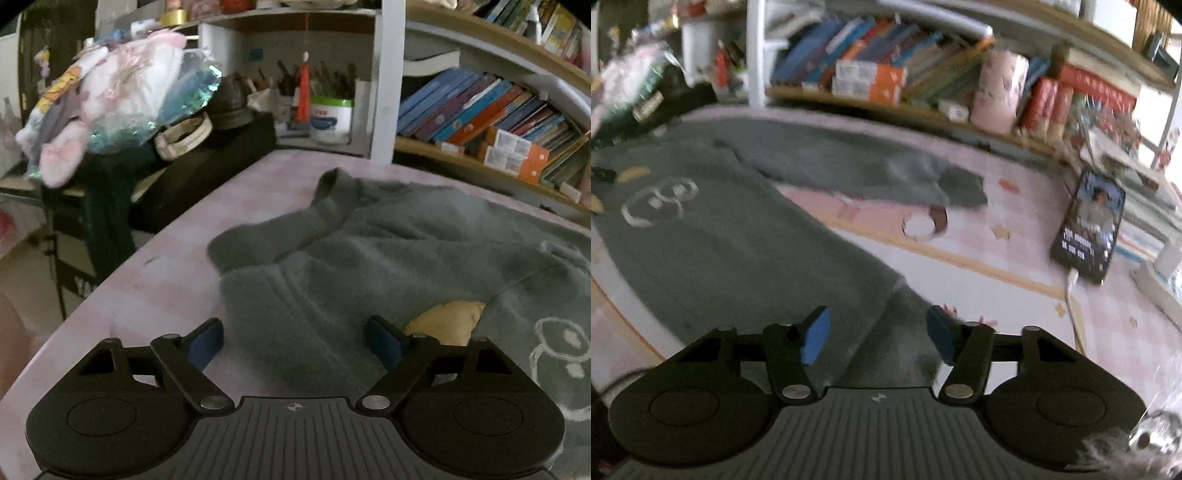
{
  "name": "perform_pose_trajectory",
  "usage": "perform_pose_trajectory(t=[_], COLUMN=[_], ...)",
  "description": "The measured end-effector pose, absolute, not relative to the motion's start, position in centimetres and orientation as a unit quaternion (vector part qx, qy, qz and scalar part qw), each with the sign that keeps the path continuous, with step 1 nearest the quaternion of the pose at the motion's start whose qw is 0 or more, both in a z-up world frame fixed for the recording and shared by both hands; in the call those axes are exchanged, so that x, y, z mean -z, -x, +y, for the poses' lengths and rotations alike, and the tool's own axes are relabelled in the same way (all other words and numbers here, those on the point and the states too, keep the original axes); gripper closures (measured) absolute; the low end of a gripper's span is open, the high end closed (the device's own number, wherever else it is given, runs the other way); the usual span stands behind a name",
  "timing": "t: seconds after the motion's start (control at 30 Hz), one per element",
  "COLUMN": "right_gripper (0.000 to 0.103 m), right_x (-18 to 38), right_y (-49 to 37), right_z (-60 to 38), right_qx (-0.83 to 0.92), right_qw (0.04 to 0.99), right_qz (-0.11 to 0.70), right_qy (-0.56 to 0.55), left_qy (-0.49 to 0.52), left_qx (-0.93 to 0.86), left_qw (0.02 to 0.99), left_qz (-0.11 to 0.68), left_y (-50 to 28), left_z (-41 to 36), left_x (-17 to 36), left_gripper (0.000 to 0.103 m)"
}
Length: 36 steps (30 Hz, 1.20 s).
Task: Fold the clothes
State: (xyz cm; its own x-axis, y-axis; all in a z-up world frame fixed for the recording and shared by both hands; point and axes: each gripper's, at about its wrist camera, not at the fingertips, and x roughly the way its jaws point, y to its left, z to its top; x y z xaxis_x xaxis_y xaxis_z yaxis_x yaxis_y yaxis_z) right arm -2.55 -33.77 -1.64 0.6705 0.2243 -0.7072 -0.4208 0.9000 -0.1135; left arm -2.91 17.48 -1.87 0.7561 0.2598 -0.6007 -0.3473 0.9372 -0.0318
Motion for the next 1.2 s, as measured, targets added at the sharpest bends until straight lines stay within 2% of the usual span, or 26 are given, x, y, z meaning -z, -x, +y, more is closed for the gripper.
perform_pose_trajectory(t=[0.03,0.1,0.13,0.17,0.2,0.57,0.67,0.77,0.8,0.87,1.07,1.2], right_gripper=[0.053,0.053,0.057,0.058,0.059,0.060,0.054,0.051,0.050,0.050,0.049,0.043], right_x=[1.9,2.3,2.4,2.5,2.6,3.4,3.5,3.6,3.6,3.6,3.6,3.6], right_y=[2.3,1.7,1.2,0.7,-0.1,-9.7,-10.8,-9.8,-9.3,-8.4,-6.0,-5.6], right_z=[-33.7,-33.5,-33.5,-33.5,-33.5,-30.6,-30.7,-31.4,-31.6,-32.1,-32.9,-32.8], right_qx=[-0.177,-0.175,-0.173,-0.171,-0.170,-0.142,-0.136,-0.139,-0.141,-0.145,-0.152,-0.143], right_qw=[0.903,0.903,0.904,0.905,0.907,0.922,0.924,0.926,0.926,0.927,0.929,0.930], right_qz=[0.366,0.369,0.368,0.366,0.363,0.333,0.332,0.330,0.329,0.328,0.320,0.315], right_qy=[0.135,0.135,0.133,0.131,0.130,0.140,0.132,0.120,0.116,0.108,0.106,0.124], left_qy=[0.070,0.058,0.049,0.036,0.023,0.014,0.014,0.034,0.042,0.057,0.085,0.137], left_qx=[-0.151,-0.131,-0.123,-0.124,-0.125,-0.157,-0.162,-0.152,-0.148,-0.132,-0.153,-0.159], left_qw=[0.937,0.940,0.941,0.940,0.939,0.935,0.934,0.941,0.944,0.953,0.945,0.938], left_qz=[0.308,0.310,0.312,0.316,0.320,0.318,0.317,0.299,0.292,0.266,0.277,0.276], left_y=[2.7,1.9,1.4,0.7,0.0,-8.2,-8.3,-6.1,-5.2,-2.8,0.5,0.4], left_z=[17.5,17.5,17.5,17.6,17.7,19.5,19.5,19.3,19.2,18.9,19.6,21.0], left_x=[1.8,1.7,1.6,1.6,1.6,2.0,1.9,1.1,0.9,0.3,0.6,1.0], left_gripper=[0.041,0.064,0.068,0.082,0.086,0.083,0.079,0.065,0.056,0.044,0.044,0.044])
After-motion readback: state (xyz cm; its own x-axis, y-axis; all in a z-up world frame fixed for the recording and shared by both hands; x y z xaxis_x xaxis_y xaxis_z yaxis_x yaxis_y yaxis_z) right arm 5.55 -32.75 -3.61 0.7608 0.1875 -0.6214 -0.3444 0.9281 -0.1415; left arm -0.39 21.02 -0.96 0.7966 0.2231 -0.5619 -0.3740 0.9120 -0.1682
